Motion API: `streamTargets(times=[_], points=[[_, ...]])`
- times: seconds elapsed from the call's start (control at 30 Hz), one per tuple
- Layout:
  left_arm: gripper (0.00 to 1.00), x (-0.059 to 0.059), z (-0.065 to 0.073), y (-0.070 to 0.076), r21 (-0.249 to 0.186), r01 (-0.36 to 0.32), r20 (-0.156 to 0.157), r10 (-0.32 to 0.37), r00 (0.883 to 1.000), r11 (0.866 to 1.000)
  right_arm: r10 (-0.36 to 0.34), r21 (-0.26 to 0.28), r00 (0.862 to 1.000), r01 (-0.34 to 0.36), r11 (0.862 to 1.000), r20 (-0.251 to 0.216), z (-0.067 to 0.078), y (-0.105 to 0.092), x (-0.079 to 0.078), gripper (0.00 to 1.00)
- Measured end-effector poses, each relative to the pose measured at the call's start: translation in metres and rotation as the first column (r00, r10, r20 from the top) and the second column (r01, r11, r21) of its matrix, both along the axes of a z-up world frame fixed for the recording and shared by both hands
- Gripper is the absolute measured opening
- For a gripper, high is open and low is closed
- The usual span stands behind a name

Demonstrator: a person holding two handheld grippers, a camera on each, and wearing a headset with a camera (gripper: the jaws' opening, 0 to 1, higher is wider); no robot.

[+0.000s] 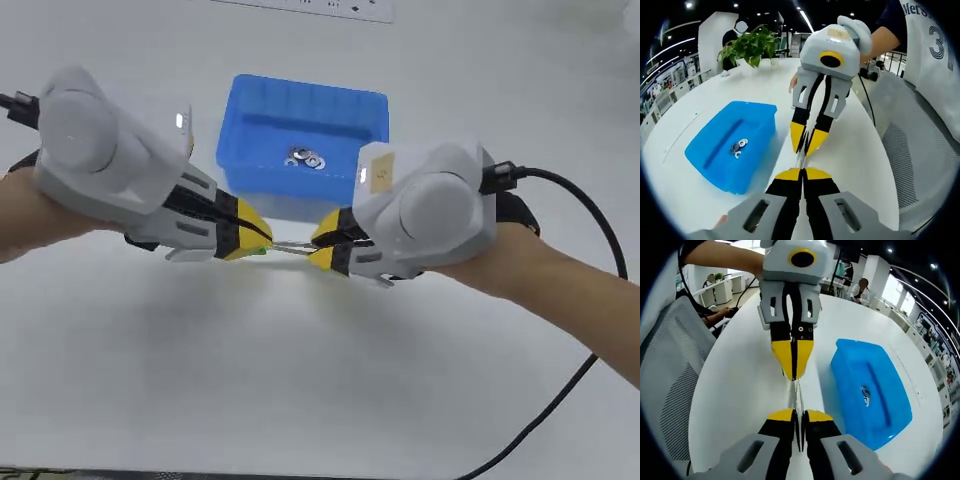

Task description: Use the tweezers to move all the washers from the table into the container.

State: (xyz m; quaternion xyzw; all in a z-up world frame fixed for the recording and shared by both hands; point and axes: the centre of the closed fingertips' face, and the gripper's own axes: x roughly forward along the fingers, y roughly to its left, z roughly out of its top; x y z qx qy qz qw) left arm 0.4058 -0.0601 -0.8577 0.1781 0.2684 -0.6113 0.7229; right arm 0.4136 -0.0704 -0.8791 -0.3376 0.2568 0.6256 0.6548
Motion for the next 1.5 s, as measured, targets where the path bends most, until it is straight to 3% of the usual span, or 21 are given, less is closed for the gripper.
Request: streamTargets(times=[0.1, 0.2, 0.33, 0.53, 0.6, 0.73, 0.83, 0.87, 0.9, 0.97, 1.0, 1.1, 1.17, 1.2, 1.27, 1.37, 1.43, 1.5], points=[[0.04, 0.001, -0.012, -0.001, 0.03, 0.009, 0.012, -0.009, 1.0, 0.999, -0.022, -0.005, 1.0, 0.022, 1.0, -0.001, -0.003, -0.001, 0.006, 0.09], [0.04, 0.002, -0.015, -0.002, 0.022, 0.005, -0.001, -0.005, 1.0, 1.0, -0.01, -0.008, 1.0, 0.01, 1.0, 0.007, -0.004, -0.001, 0.007, 0.09], [0.04, 0.004, -0.019, 0.0, 0.044, -0.004, 0.009, 0.004, 1.0, 0.999, 0.013, -0.027, 1.0, -0.012, 1.0, 0.018, -0.009, -0.002, 0.006, 0.09], [0.05, 0.005, -0.018, 0.004, 0.051, -0.031, -0.003, 0.031, 1.0, 0.998, 0.049, -0.036, 0.997, -0.048, 0.998, 0.052, -0.008, -0.001, 0.006, 0.12], [0.05, 0.004, -0.015, 0.005, 0.05, -0.051, -0.02, 0.052, 0.998, 0.997, 0.046, -0.034, 0.998, -0.044, 0.998, 0.051, -0.007, -0.001, 0.008, 0.13], [0.05, 0.002, -0.008, 0.01, 0.043, -0.085, -0.025, 0.086, 0.996, 0.995, 0.015, -0.003, 0.999, -0.015, 1.0, 0.038, 0.003, -0.003, 0.005, 0.18], [0.05, -0.008, -0.001, 0.015, 0.014, -0.144, -0.092, 0.145, 0.985, 0.989, -0.03, 0.031, 0.999, 0.029, 0.999, 0.038, 0.014, -0.01, 0.002, 0.18], [0.05, -0.012, 0.001, 0.016, -0.001, -0.171, -0.122, 0.169, 0.978, 0.985, -0.056, 0.046, 0.998, 0.054, 0.997, 0.033, 0.018, -0.014, 0.001, 0.18], [0.05, -0.012, 0.002, 0.017, -0.011, -0.198, -0.119, 0.195, 0.974, 0.98, -0.079, 0.054, 0.996, 0.078, 0.996, 0.031, 0.021, -0.018, 0.0, 0.18], [0.05, -0.023, 0.008, 0.018, -0.055, -0.258, -0.176, 0.245, 0.953, 0.964, -0.145, 0.098, 0.989, 0.143, 0.985, 0.006, 0.031, -0.026, -0.005, 0.18], [0.06, -0.027, 0.011, 0.018, -0.077, -0.283, -0.184, 0.265, 0.946, 0.956, -0.175, 0.122, 0.984, 0.176, 0.977, -0.015, 0.035, -0.03, -0.008, 0.18], [0.09, -0.051, 0.024, 0.017, -0.156, -0.33, -0.222, 0.293, 0.93, 0.931, -0.276, 0.214, 0.958, 0.286, 0.934, -0.076, 0.054, -0.046, -0.021, 0.19], [0.11, -0.065, 0.036, 0.013, -0.221, -0.335, -0.237, 0.283, 0.929, 0.916, -0.295, 0.256, 0.951, 0.31, 0.916, -0.097, 0.063, -0.053, -0.031, 0.21], [0.11, -0.072, 0.044, 0.012, -0.261, -0.345, -0.225, 0.29, 0.93, 0.902, -0.292, 0.278, 0.95, 0.313, 0.908, -0.113, 0.067, -0.057, -0.041, 0.22], [0.17, -0.087, 0.049, 0.015, -0.254, -0.355, -0.22, 0.304, 0.927, 0.9, -0.306, 0.294, 0.943, 0.333, 0.896, -0.133, 0.072, -0.065, -0.056, 0.27], [0.22, -0.1, 0.059, 0.019, -0.267, -0.381, -0.175, 0.344, 0.923, 0.885, -0.316, 0.294, 0.943, 0.334, 0.896, -0.109, 0.076, -0.075, -0.074, 0.3], [0.27, -0.105, 0.064, 0.027, -0.262, -0.42, -0.151, 0.393, 0.907, 0.869, -0.329, 0.282, 0.941, 0.338, 0.898, -0.079, 0.078, -0.082, -0.083, 0.31], [0.3, -0.111, 0.068, 0.033, -0.253, -0.441, -0.138, 0.419, 0.897, 0.861, -0.354, 0.302, 0.931, 0.364, 0.881, -0.087, 0.083, -0.086, -0.089, 0.32]])
